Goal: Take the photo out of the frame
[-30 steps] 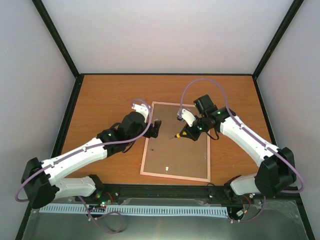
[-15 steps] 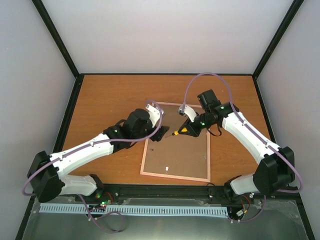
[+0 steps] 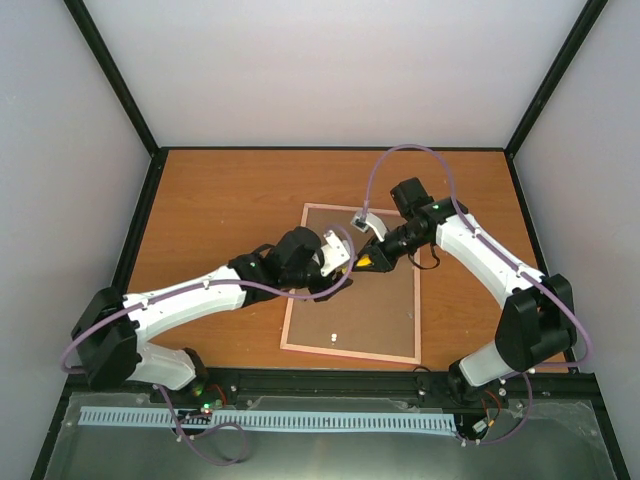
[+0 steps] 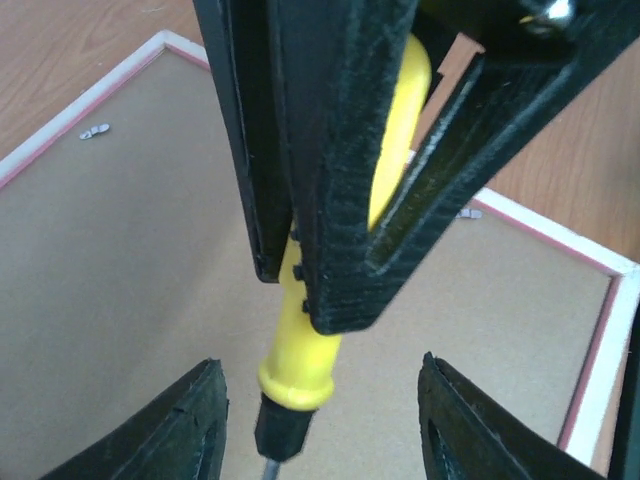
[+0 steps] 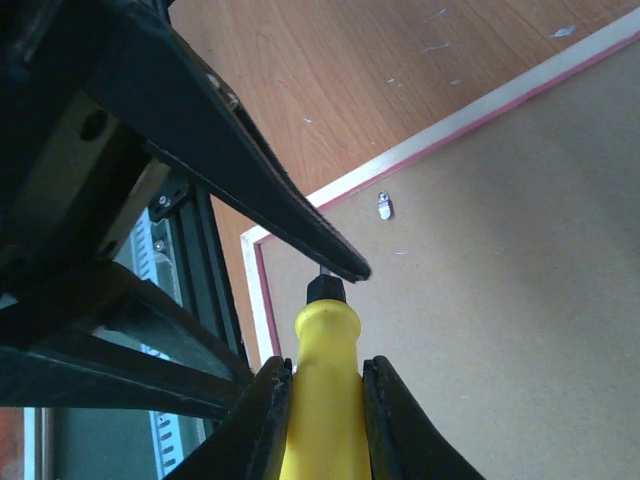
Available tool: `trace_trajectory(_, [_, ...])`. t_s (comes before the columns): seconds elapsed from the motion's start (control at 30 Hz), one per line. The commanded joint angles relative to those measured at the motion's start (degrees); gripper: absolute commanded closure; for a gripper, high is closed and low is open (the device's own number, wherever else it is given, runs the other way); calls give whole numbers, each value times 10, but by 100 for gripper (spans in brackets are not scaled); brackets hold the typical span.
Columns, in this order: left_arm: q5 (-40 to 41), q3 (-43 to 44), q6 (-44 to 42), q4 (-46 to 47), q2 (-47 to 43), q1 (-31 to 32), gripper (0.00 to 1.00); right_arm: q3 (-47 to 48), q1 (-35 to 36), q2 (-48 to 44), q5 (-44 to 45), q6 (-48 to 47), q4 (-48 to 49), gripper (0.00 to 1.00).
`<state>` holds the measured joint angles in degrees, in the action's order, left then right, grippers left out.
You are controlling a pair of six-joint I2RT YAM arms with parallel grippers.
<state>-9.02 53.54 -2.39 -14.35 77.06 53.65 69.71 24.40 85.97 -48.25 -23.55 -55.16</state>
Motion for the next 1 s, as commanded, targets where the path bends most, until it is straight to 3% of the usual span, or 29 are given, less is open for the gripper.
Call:
trace_trajectory(0.0, [43, 36, -40, -7, 9, 13, 50, 11, -4, 2, -37, 5, -11, 95])
trace_trajectory(0.27, [48, 55, -63, -8, 32, 13, 62, 8, -5, 0, -53, 5, -14, 95])
trace_trajectory(0.53, [45, 41, -86, 1, 30, 14, 60, 9, -16, 2, -67, 4, -16, 94])
trace_trajectory(0.87, [53, 33, -82, 13, 35, 14, 83, 5, -24, 10, -66, 6, -9, 94])
trace_trajectory(0.97, [60, 24, -74, 23, 33, 14, 87, 8, -33, 12, -63, 6, -12, 86])
